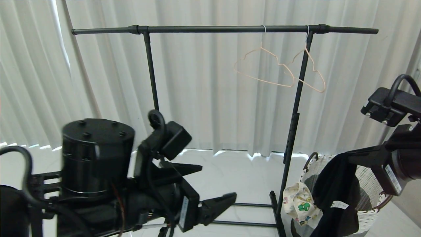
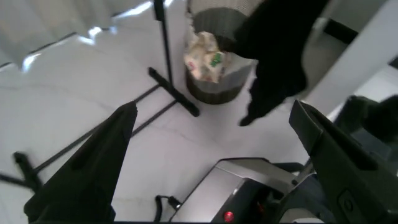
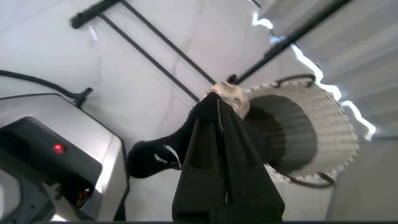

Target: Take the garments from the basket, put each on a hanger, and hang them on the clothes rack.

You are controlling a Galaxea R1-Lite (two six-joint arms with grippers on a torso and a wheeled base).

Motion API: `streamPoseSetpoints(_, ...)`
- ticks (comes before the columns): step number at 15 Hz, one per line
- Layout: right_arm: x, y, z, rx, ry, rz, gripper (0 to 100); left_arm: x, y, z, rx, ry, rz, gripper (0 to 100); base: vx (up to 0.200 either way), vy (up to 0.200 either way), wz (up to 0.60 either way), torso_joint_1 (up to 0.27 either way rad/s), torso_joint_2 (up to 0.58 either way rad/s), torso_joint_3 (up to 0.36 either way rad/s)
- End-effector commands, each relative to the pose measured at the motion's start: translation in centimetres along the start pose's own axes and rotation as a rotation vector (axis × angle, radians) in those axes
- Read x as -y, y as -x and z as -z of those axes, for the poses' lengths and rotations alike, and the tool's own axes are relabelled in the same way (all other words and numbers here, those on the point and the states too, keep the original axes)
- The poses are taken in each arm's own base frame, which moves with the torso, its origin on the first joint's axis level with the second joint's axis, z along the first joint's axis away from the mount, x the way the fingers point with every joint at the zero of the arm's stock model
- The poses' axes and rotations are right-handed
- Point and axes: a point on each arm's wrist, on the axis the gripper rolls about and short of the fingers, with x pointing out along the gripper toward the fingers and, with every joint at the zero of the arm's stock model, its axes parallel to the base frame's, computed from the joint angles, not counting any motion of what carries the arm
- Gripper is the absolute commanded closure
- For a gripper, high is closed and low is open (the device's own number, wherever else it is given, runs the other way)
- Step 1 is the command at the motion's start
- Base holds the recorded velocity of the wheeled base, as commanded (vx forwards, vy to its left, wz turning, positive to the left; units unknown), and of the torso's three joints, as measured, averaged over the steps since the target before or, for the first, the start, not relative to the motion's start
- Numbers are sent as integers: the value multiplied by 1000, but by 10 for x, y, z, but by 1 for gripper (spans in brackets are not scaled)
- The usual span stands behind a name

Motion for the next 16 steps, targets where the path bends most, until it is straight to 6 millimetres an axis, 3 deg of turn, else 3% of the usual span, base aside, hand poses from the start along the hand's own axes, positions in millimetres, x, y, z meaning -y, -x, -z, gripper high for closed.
streamPoseSetpoints(1, -4, -6, -6, -2, 12, -33, 100, 23, -54, 9, -101, -36, 94, 0, 0, 0, 0, 0, 0, 0)
streamPoseSetpoints(4, -15, -2, -9, 21, 17, -87, 100, 38, -89, 11, -124, -60, 123, 0, 0, 0, 0, 0, 0, 0)
streamPoseSetpoints(11, -28, 7, -16, 66, 48, -146, 100, 52, -144, 12, -91, -66, 165, 0, 0, 0, 0, 0, 0, 0)
streamPoseSetpoints(16, -30, 8, -17, 69, 53, -153, 100, 51, -157, 23, -125, -34, 165, 0, 0, 0, 0, 0, 0, 0)
